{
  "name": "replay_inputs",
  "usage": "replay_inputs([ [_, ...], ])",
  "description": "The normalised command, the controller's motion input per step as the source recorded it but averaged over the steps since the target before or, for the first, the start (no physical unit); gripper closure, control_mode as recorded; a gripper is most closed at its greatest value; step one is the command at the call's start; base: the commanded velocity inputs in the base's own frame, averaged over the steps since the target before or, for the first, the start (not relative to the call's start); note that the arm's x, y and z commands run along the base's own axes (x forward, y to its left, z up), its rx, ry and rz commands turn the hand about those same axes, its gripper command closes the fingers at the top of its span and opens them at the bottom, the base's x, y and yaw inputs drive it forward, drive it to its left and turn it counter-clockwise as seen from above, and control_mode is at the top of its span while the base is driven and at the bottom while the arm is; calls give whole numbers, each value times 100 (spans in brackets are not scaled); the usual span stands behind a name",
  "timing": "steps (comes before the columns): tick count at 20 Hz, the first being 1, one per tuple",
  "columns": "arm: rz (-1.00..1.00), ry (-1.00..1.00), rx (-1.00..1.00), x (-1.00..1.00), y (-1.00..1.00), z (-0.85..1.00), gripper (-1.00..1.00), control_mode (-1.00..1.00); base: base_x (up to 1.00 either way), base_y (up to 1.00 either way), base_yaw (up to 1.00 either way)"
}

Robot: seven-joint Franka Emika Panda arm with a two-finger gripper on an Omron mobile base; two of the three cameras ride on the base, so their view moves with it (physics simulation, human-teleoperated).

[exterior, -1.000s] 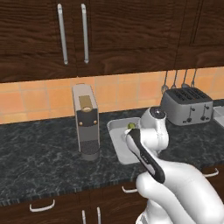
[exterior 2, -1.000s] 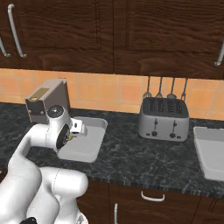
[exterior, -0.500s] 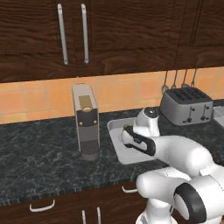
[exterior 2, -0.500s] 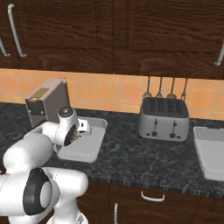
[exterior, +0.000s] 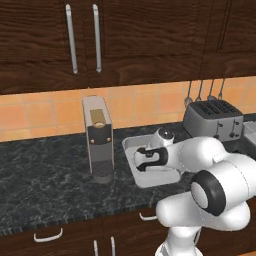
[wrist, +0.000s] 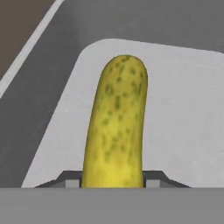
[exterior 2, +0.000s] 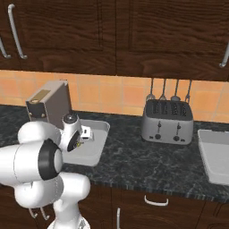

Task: Place one cucumber and one chicken drumstick in each tupperware on the nearby counter, to pack two identical lunches.

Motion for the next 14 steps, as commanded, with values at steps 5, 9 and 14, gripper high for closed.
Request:
replay_inputs([
  [5,0,1,0,23,13,-39,100,-100,0,0,0],
  [9,0,0,0,27,12,-36,100,-100,0,0,0],
  [14,0,0,0,4,12,-38,-100,-100,0,0,0],
])
